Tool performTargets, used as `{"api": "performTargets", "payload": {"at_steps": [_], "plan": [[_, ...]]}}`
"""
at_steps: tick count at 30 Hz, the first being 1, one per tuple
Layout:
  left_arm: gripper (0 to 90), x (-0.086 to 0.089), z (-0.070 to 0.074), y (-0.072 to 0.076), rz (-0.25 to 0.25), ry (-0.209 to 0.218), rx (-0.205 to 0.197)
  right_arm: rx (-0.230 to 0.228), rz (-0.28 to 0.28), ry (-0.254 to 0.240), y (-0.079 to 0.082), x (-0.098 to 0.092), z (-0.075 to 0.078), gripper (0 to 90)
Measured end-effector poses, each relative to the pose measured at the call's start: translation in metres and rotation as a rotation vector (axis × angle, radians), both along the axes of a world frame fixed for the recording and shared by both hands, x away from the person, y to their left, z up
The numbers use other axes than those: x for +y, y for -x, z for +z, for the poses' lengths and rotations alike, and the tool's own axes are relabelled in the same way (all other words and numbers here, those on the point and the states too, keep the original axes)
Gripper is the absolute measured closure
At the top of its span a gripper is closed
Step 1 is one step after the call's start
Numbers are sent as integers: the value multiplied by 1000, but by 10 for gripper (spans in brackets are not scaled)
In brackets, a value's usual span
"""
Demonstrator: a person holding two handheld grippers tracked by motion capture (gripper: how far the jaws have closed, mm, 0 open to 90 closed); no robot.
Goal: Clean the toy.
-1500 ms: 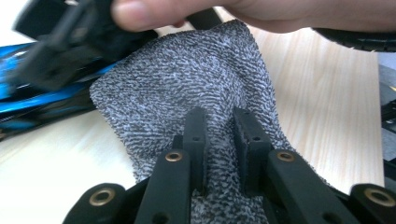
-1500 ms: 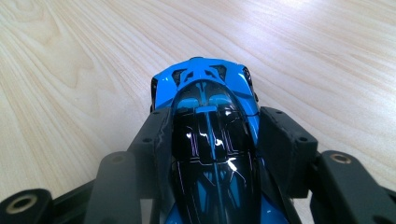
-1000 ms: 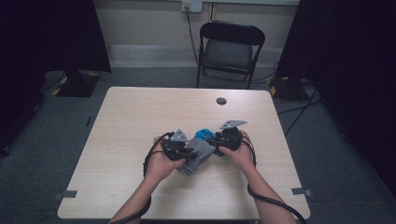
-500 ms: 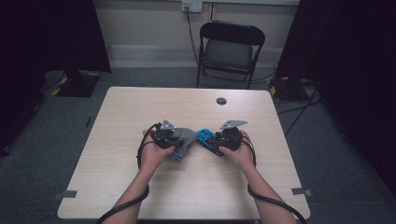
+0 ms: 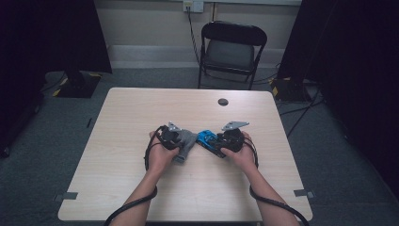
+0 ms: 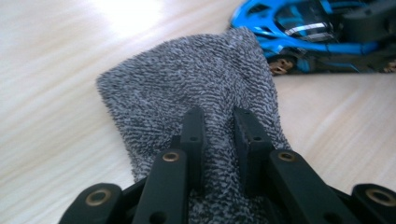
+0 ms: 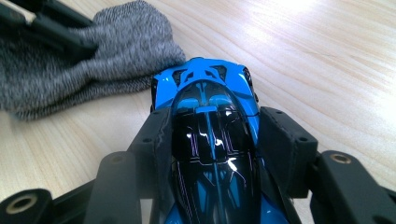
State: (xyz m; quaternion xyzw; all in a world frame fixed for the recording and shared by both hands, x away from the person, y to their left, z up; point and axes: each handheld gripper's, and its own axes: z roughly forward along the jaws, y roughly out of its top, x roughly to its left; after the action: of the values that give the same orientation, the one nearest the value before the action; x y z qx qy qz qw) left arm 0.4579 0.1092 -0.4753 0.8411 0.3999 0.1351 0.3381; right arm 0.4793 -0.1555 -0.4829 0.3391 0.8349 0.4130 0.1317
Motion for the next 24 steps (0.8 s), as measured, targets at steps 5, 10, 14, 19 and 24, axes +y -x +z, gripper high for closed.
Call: {"api": "performTargets", "payload": {"at_steps": [5,10,14,19,24], "plan": [[758,-7,-1,4,-25,-19,11,-1,-1,5,0,0,0,457],[760,-11,0,8,-43,-4,36,-2,-1,6,0,1,0,457],[762,-15,0,13,-59,-5,42,-1,-1,7,0,1,0,457],[766,-22,0,21,-94,3,68,-3,-5,10,0,2,1,457],[767,-28,0,25,-124,20,79,-2,-4,14,0,2,1,457]]}}
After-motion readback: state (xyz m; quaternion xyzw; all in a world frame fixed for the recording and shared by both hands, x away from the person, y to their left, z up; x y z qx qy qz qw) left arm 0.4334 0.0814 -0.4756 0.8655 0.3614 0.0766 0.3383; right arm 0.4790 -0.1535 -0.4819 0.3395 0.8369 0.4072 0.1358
